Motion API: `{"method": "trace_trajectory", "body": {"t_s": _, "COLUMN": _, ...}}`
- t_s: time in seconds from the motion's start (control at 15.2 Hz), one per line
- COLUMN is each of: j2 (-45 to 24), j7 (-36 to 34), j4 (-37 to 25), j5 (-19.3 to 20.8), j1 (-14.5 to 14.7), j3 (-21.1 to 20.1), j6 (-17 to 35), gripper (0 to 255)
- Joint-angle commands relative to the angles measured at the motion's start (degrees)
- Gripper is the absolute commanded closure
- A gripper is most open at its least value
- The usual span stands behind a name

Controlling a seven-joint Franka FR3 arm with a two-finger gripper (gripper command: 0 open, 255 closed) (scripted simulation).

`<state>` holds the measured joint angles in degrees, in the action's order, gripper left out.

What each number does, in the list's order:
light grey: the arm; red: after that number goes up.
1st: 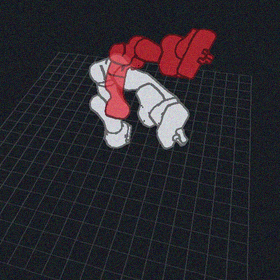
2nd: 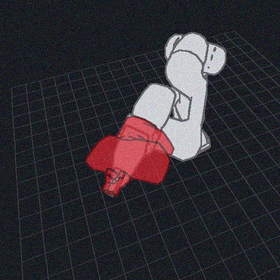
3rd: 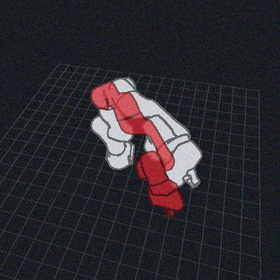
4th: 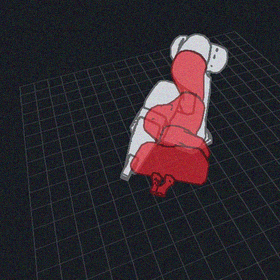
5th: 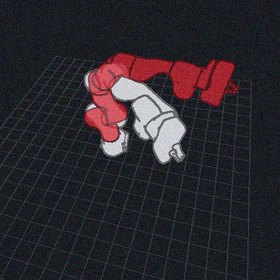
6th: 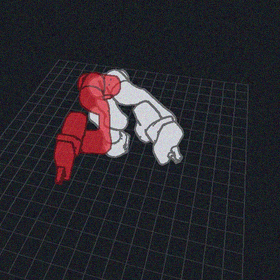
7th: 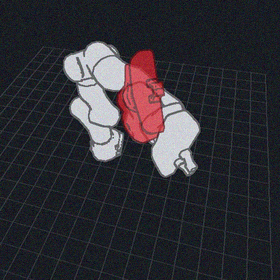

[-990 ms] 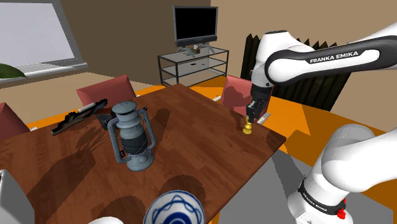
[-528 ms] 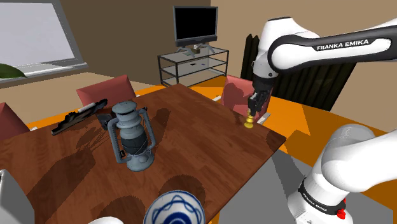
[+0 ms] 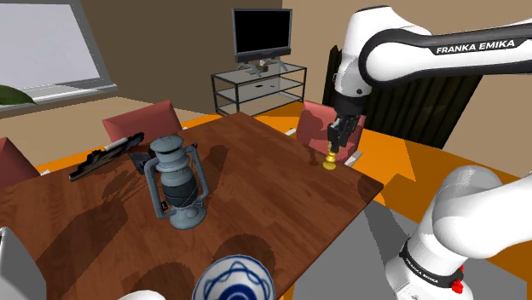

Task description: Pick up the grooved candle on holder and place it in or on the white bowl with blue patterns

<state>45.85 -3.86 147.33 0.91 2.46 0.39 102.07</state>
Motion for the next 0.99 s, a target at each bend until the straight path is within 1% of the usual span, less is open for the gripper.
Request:
{"method": "trace_trajectory", "body": {"t_s": 0.0, "j2": 0.7, "j7": -2.9, "j4": 0.4, "j5": -2.0, "j1": 1.4, "j3": -2.7, "j6": -0.4, "gripper": 255}}
{"method": "trace_trajectory", "body": {"t_s": 0.53, "j2": -1.7, "j7": -14.3, "j4": -2.9, "j5": -9.2, "j1": 6.5, "j3": -13.2, "j6": -0.8, "gripper": 255}}
{"method": "trace_trajectory", "body": {"t_s": 0.92, "j2": -6.6, "j7": -22.8, "j4": -8.0, "j5": -13.2, "j1": 8.9, "j3": -21.0, "j6": -0.2, "gripper": 255}}
